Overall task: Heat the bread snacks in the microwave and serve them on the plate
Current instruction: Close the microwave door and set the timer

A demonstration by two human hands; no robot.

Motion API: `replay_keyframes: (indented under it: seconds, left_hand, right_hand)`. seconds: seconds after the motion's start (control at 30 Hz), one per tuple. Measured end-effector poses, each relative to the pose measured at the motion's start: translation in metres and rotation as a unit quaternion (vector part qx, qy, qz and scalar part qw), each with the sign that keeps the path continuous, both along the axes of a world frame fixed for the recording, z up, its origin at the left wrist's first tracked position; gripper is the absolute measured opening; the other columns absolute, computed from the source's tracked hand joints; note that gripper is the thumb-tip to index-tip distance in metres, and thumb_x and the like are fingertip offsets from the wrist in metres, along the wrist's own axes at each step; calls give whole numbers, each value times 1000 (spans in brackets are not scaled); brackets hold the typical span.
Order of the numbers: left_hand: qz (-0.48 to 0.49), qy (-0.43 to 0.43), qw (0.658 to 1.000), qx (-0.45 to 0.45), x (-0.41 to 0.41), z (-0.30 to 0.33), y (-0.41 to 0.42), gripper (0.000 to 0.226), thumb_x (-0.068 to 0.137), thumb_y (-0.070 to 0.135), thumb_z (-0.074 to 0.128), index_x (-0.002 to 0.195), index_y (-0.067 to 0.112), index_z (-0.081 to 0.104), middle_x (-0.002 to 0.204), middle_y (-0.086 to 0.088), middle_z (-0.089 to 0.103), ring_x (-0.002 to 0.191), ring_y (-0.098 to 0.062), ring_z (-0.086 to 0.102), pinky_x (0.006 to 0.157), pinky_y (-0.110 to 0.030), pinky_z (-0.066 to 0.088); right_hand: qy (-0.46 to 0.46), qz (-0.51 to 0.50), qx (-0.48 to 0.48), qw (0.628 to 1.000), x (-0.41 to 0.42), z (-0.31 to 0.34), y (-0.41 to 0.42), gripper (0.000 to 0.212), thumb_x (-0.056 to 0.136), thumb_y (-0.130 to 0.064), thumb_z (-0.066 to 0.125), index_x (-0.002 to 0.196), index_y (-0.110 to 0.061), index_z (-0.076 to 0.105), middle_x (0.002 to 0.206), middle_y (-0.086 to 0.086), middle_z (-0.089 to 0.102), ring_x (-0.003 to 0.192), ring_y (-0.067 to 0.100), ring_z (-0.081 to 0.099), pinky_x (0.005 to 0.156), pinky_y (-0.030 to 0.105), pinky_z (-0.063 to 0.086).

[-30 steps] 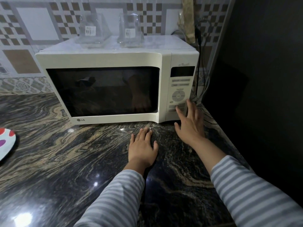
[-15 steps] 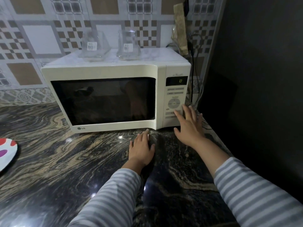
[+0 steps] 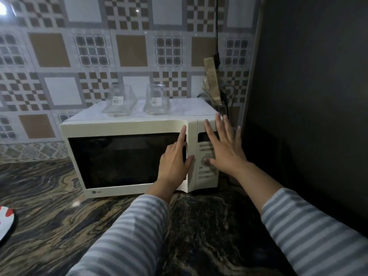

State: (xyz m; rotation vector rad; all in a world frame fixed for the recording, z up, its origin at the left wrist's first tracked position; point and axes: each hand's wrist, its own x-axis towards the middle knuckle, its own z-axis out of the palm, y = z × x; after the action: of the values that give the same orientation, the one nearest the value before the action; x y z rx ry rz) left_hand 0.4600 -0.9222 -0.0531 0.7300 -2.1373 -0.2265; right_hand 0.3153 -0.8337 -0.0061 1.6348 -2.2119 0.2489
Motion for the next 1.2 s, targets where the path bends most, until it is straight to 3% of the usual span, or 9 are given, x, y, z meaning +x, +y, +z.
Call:
replay_keyframes:
  seconds: [0.1, 0.33, 0.63, 0.8, 0.9, 1.0, 1.07, 1.13, 1.2]
  left_hand:
    - [-27, 6, 999, 32, -6, 4, -8, 101, 90, 29, 62, 134, 58, -25, 116, -2, 61, 102, -21, 57, 84, -45, 51]
    - [-102, 21, 988, 112, -12, 2, -21, 116, 86, 4, 66, 133, 63, -22, 81, -9, 60, 74, -21, 62, 78, -45, 54]
    - [-74, 37, 991, 109, -16, 0, -19, 122, 82, -2, 66, 132, 66, -22, 70, -14, 58, 64, -23, 59, 70, -43, 54]
    - [-80, 45, 990, 108, -8, -3, -6, 120, 82, -5, 63, 133, 65, -21, 71, -14, 57, 66, -24, 61, 72, -43, 55]
    - [-83, 28, 991, 106, 2, -3, 4, 121, 83, -2, 66, 131, 65, -23, 69, -10, 56, 65, -22, 60, 74, -41, 55]
    - [-103, -3, 987, 120, 11, 2, 9, 120, 84, 4, 68, 133, 62, -24, 70, -7, 60, 65, -19, 60, 74, -41, 55]
    - [-85, -30, 990, 104, 21, 10, 12, 106, 86, 13, 65, 142, 56, -15, 85, 2, 65, 73, -14, 63, 73, -38, 57]
    - [-6, -29, 999, 18, 37, 25, 14, 76, 88, 20, 58, 148, 42, 16, 104, 8, 62, 86, -12, 62, 72, -36, 54]
    - [84, 0, 992, -94, 51, 43, 11, 53, 87, 20, 54, 138, 27, 43, 116, 3, 57, 100, -20, 59, 79, -37, 50]
  right_hand:
    - [15, 18, -10, 1000, -1, 10, -15, 122, 81, -44, 69, 138, -30, -38, 146, 7, -46, 136, 27, -40, 111, 57, -17]
    - [76, 29, -27, 996, -5, 4, -38, 127, 78, -42, 72, 138, -23, -39, 151, 12, -37, 137, 34, -36, 115, 57, -11]
    - [72, 40, -38, 996, -8, 2, -38, 126, 77, -41, 74, 141, -18, -32, 148, 10, -40, 136, 32, -37, 114, 53, -13]
    - [74, 34, -46, 996, -6, 1, -39, 122, 80, -37, 72, 141, -19, -32, 150, 10, -38, 137, 32, -35, 113, 52, -14]
    - [62, 34, -48, 996, -3, 3, -38, 117, 83, -19, 69, 144, -21, -31, 152, 9, -36, 139, 32, -33, 114, 53, -12]
    - [12, 45, -40, 998, 1, 14, -32, 105, 81, 7, 55, 149, -26, -18, 157, 5, -28, 142, 27, -29, 115, 54, -10]
    - [-45, 49, -50, 996, 6, 24, -22, 96, 82, 8, 51, 152, -28, -3, 161, 3, -12, 146, 22, -19, 116, 54, -9]
    - [-103, 69, -102, 987, 14, 35, -11, 78, 85, 6, 46, 151, -26, 20, 160, 1, 17, 148, 21, 6, 118, 50, -4]
    - [-130, 112, -185, 968, 22, 46, -5, 58, 88, -1, 43, 142, -21, 42, 146, 2, 45, 138, 21, 35, 118, 45, 11]
